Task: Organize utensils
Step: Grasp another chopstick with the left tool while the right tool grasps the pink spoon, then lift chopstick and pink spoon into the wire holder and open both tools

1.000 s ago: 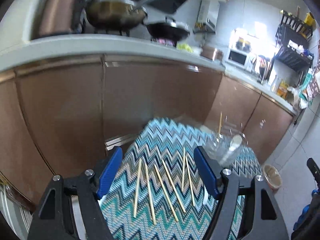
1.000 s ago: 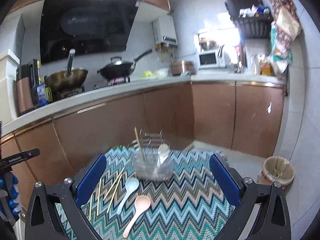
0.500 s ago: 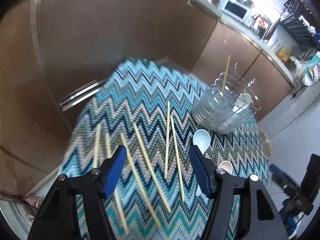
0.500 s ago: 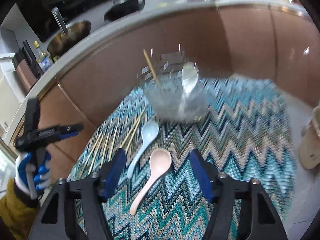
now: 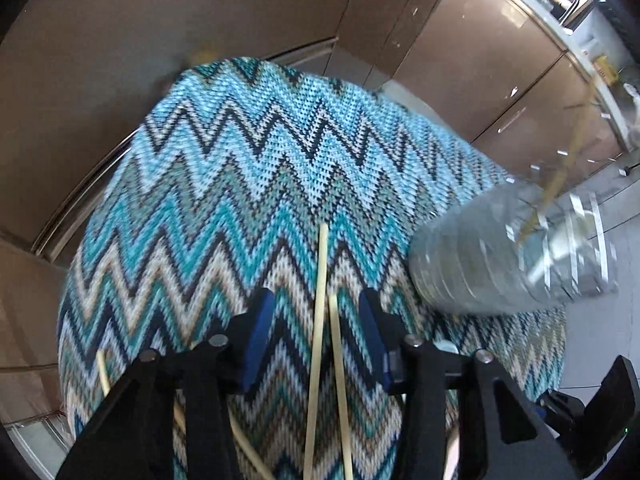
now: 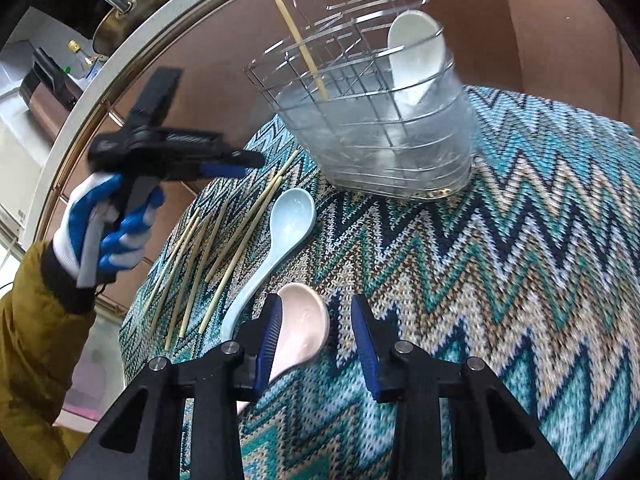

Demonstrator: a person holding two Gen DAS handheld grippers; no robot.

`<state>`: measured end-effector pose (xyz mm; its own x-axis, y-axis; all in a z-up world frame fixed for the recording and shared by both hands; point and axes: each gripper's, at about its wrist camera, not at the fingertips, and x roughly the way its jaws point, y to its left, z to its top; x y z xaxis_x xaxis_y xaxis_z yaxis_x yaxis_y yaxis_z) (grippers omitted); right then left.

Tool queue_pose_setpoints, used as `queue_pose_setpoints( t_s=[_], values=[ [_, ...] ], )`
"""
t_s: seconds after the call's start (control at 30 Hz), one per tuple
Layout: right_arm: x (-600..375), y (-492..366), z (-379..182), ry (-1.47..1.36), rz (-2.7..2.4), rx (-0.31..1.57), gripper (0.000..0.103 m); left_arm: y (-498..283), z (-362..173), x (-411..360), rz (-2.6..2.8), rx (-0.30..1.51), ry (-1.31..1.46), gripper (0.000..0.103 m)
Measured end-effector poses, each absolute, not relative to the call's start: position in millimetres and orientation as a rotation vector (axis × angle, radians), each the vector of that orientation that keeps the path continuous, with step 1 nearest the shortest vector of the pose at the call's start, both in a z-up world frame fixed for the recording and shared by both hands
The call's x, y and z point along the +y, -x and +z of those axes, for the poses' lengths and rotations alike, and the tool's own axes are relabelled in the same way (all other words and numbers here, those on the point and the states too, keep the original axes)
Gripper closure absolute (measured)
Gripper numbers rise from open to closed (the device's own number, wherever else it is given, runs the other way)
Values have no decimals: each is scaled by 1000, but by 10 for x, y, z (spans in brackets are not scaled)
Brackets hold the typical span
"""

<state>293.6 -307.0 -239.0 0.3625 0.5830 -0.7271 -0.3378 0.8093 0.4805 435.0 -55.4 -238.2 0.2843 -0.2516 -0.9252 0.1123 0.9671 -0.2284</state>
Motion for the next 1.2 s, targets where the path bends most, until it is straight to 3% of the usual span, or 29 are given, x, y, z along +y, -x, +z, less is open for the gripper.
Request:
queue_pose_setpoints(
  t_s=[0.4,0.6,0.83,1.2],
  values=[
    [-2856,-3181,-2576,-184,705,1111,76,-4736,-2581,-920,-262,1318,48,90],
    [-2722,-3239,-2666,-163,747,1131,91,-4995,-2715,-1025,-265,1329,50,98],
    [-2689,-3235,-2610,-124,768,1120,94,-4911,-2790,-899,-272,1303,95,98],
    [-2719,-2943,-2238,-72,686,1006,94,-4332,-2234,-490,-290,1116,182,98]
  ],
)
